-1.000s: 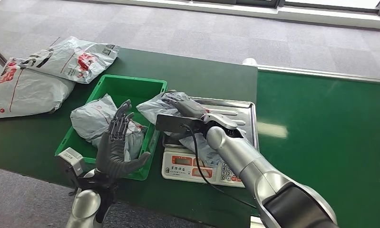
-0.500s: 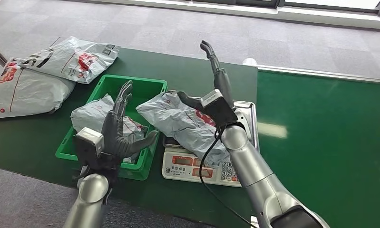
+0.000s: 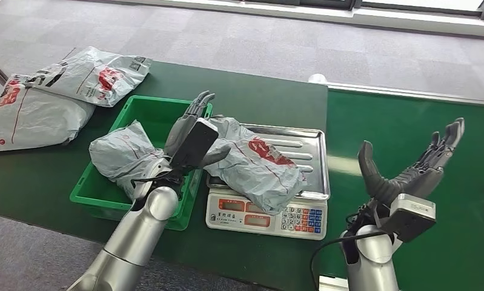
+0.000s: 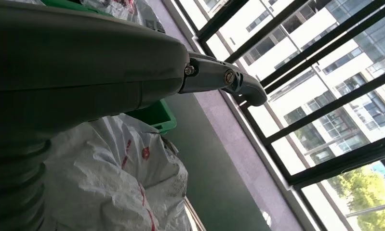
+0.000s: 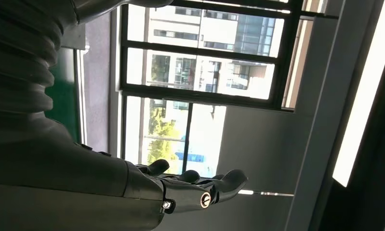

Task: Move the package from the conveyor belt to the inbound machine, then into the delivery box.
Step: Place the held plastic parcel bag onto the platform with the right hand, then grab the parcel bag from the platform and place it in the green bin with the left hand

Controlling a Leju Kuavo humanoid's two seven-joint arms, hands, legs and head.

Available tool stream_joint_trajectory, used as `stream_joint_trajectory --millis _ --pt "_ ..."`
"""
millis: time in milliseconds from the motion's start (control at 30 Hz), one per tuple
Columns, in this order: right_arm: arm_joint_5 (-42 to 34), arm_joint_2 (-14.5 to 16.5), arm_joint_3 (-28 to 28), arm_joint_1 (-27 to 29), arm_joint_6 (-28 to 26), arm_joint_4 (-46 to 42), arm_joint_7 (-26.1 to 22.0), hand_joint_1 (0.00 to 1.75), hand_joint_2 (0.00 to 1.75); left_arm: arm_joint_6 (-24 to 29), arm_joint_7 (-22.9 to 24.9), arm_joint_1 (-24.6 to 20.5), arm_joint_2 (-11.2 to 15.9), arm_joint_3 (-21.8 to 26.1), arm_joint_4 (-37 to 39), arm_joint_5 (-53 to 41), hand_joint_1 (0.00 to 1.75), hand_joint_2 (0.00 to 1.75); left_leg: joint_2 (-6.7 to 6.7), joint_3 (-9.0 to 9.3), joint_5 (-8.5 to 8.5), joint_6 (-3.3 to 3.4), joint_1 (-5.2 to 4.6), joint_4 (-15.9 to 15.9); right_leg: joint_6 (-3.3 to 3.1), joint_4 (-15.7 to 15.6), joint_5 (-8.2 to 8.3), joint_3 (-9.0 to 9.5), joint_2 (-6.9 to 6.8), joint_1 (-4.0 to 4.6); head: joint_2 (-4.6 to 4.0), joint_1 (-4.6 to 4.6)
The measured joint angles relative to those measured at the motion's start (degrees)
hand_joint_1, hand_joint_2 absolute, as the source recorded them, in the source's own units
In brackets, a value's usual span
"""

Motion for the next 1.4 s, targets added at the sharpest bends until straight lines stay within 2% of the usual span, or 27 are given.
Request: stream_joint_trajectory --millis 200,333,467,667,867,1000,1200,1400 --pt "0.77 0.23 -1.69 3.17 -0.06 -2.02 0.00 0.00 1.75 -7.35 9.42 -5.92 -3.93 -4.74 14.82 -9.22 0.00 1.75 0.09 0.01 0.01 0.00 -0.01 0.00 0.02 0.00 0.05 0.00 0.04 -0.02 0.00 0.01" --pt "3.37 0.78 -1.71 3.55 -0.08 -2.90 0.33 0.00 1.75 -11.39 12.04 -8.26 -5.94 -8.81 23.12 -9.47 1.75 1.75 0.12 0.02 0.01 0.00 -0.01 0.00 0.01 0.00 0.07 0.01 0.08 -0.01 0.00 0.00" --pt "4.13 1.06 -1.72 3.82 -0.08 -3.05 0.63 0.00 1.75 -13.86 11.60 -10.19 -6.69 -11.58 28.16 -7.64 1.75 1.75 0.04 0.07 0.01 0.01 0.00 -0.02 0.02 0.00 0.01 0.12 -0.02 0.00 0.00 -0.01" --pt "4.11 1.11 -1.78 4.17 -0.08 -3.30 1.04 0.00 1.75 -13.85 10.61 -11.85 -7.06 -12.52 31.95 -6.79 1.75 1.75 0.02 0.22 -0.04 0.05 0.00 -0.03 0.03 0.00 -0.03 0.31 -0.04 -0.01 0.00 0.00" --pt "5.65 1.22 -1.78 4.71 -0.08 -3.29 2.27 0.00 1.75 -12.39 9.55 -12.43 -7.09 -12.52 33.14 -7.66 1.75 1.75 0.04 0.26 -0.03 0.06 -0.01 -0.03 0.04 0.00 0.01 0.34 -0.03 -0.01 0.00 -0.01" --pt "7.13 1.25 -1.99 5.41 0.39 -3.30 3.62 0.00 1.75 -8.61 6.85 -11.81 -7.08 -11.71 32.93 -6.71 1.75 1.75 0.03 0.25 -0.03 0.05 0.00 -0.03 0.03 0.01 0.01 0.30 -0.02 0.00 0.00 -0.01" --pt "8.40 1.27 -3.77 7.59 1.92 -4.26 4.75 0.00 1.75 -2.65 1.07 -8.75 -6.63 -7.02 25.73 -3.10 1.75 1.75 0.01 0.06 -0.04 0.05 0.00 -0.04 0.00 0.03 -0.02 0.13 -0.03 0.00 0.00 0.01" --pt "9.58 1.29 -5.85 10.31 3.60 -5.64 5.62 0.00 1.75 0.32 0.49 -6.92 -3.99 -1.67 12.28 -2.04 1.75 1.75 0.03 0.02 -0.05 0.04 0.00 -0.05 0.00 0.03 -0.03 0.08 -0.02 0.01 0.00 0.00"
